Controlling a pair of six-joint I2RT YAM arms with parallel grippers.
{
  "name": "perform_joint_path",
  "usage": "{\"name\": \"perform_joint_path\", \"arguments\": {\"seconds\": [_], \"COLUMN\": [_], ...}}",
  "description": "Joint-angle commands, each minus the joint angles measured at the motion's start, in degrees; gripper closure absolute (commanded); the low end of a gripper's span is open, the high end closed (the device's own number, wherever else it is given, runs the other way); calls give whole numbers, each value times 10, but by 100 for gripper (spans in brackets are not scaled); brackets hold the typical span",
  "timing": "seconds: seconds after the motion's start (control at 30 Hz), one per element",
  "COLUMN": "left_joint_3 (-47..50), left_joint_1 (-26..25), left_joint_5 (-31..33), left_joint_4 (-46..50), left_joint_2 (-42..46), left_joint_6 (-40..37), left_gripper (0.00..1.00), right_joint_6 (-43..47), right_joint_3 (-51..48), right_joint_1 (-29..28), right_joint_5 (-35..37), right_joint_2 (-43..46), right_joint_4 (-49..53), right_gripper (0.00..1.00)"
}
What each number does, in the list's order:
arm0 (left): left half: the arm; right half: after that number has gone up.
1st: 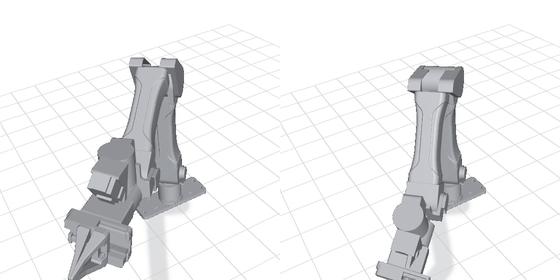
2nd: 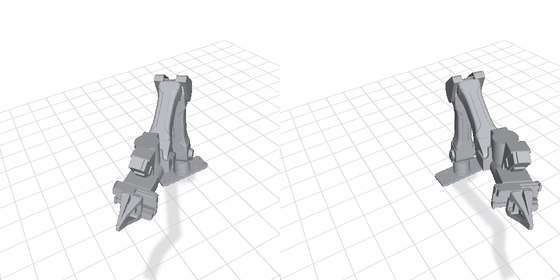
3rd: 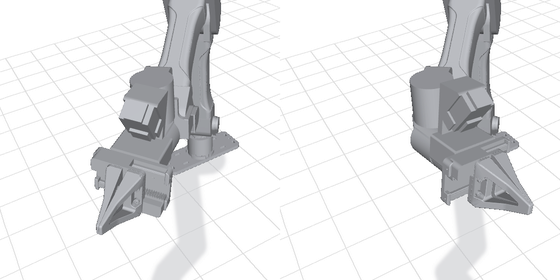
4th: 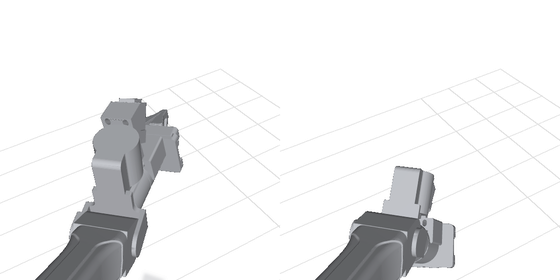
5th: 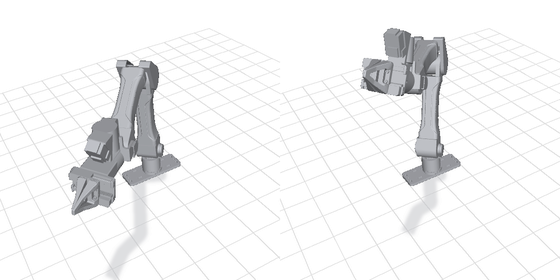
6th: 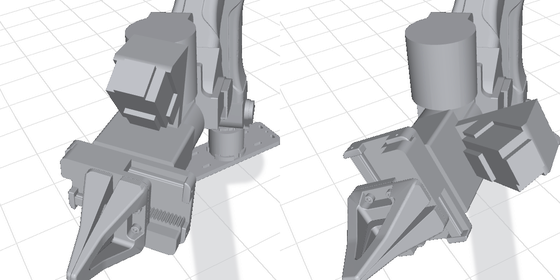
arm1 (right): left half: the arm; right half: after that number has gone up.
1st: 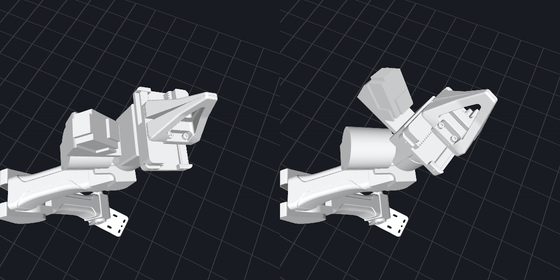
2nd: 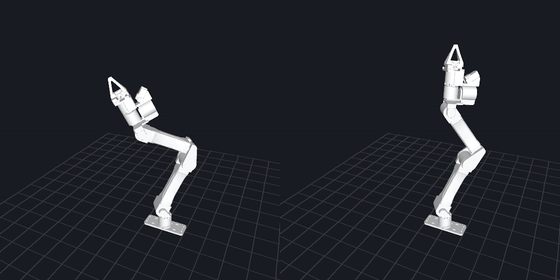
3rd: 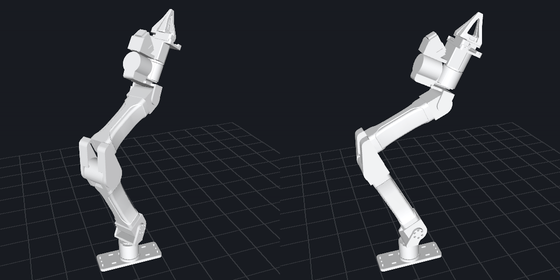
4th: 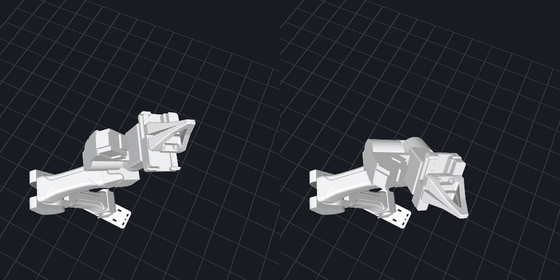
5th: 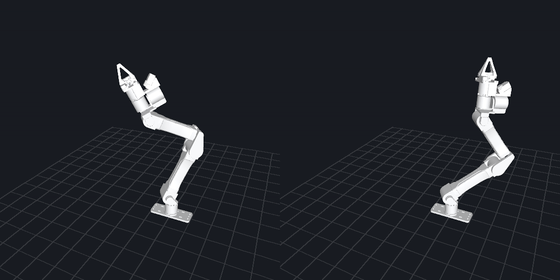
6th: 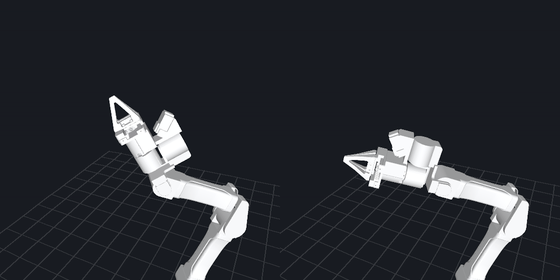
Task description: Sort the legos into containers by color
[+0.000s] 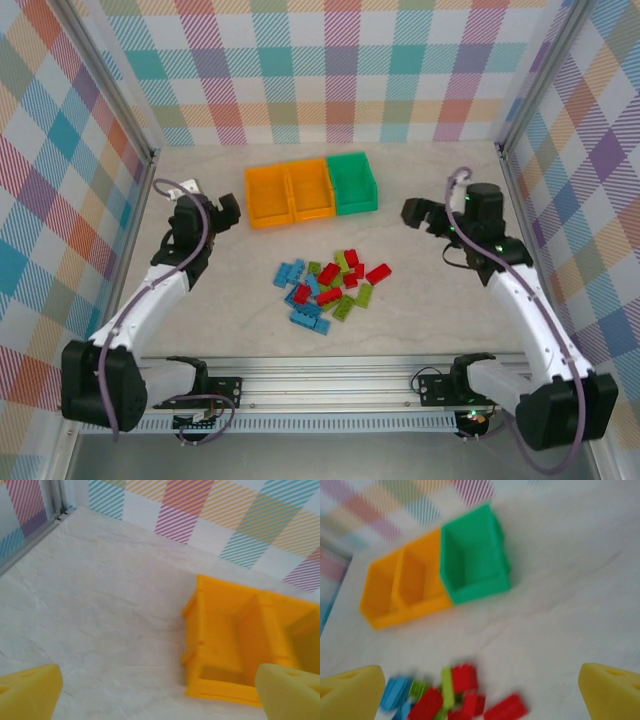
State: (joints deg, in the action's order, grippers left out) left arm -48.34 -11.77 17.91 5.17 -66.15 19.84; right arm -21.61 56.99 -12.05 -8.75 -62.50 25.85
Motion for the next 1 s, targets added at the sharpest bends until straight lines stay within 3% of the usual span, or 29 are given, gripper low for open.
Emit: {"name": "perform_joint_path", "arguments": {"seconds": [0.0,0.17,0.33,0.53,0.63,0.83,0.97], "left_joint_3": [-40,-68,-77,-57,-53,-63,-80], "left_joint_1": [-46,-133,-207,-219,-221,-222,-222], "left_joint_5": [-29,-121,-141,-135,-149,-150,-102], "left_joint_4": [266,339,325,315,304,274,294], "left_joint_2": [3,-46,-114,-178,-199,-251,-293], "left_joint_6": [153,199,178,152,118,51,31], "left_gripper": [4,11,22,48,49,33,39], "right_joint_6": [3,-13,-23,-36,-39,-44,-46], "right_joint_3": [46,51,36,18,17,22,24], "right_joint_1": [-51,-82,-90,-93,-94,-94,-94], "right_joint_5": [-62,-106,-117,-112,-110,-115,-108], "right_joint_2": [-43,-55,-57,-37,-37,-47,-40], "right_joint_4": [206,194,179,166,164,163,162], "right_gripper": [0,0,0,1,0,0,0]}}
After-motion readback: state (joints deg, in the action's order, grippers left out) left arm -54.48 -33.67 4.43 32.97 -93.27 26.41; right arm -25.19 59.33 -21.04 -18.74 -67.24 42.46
